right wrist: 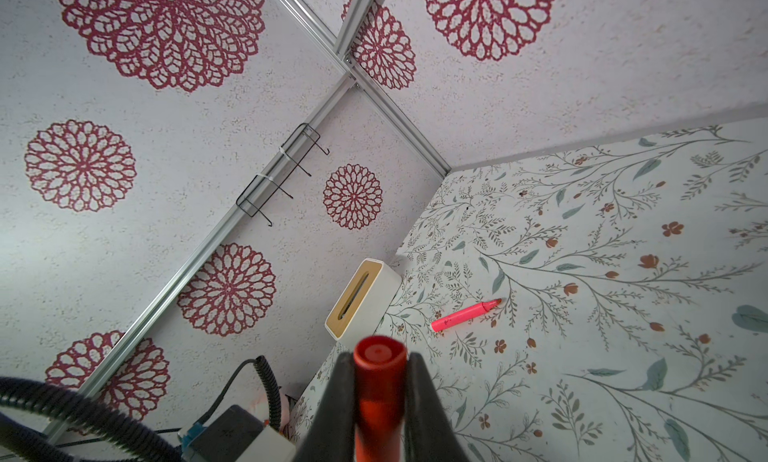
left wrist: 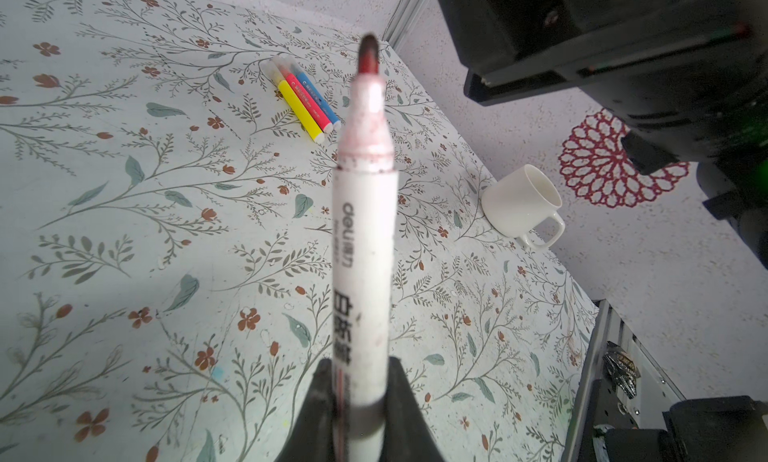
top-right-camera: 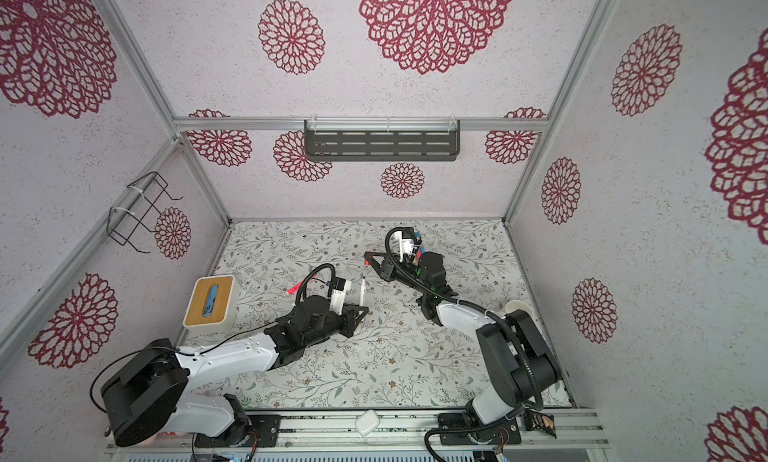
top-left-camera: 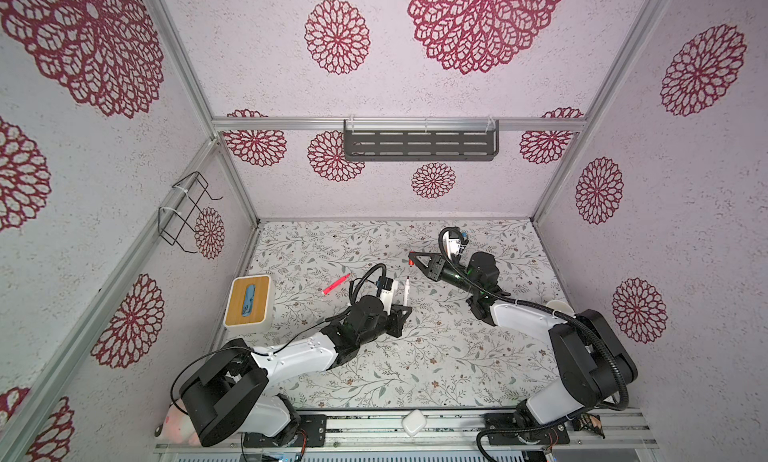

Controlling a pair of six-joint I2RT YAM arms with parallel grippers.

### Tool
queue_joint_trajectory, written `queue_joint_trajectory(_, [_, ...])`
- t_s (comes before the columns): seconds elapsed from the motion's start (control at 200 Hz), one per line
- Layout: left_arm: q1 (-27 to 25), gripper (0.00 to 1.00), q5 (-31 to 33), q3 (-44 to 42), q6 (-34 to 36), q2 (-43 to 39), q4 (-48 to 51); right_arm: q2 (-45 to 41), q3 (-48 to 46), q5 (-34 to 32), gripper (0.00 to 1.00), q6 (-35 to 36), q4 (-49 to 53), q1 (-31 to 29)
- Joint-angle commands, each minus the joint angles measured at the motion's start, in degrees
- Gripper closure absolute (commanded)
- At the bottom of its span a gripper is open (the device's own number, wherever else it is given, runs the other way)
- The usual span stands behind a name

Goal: Insert the pens into the pen caps
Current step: 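Carry the red cap over the white marker tip held by the left gripper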

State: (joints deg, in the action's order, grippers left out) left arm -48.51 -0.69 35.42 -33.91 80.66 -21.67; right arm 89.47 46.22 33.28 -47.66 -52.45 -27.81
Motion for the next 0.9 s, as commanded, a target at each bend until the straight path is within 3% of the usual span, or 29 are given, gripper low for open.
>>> queue_joint_trajectory(0.0, [-0.53,1.0,1.2,1.4,1.49,-1.29,0.02,-0.57,0.02,0.4,0.86,1.02,-2.27,-0.77])
queue_joint_trajectory(0.891, [0.45,1.0,2.74,2.11,3.54,-3.41,3.49,-3.64,-1.79,-1.74,0.87,3.71,0.63,-3.48])
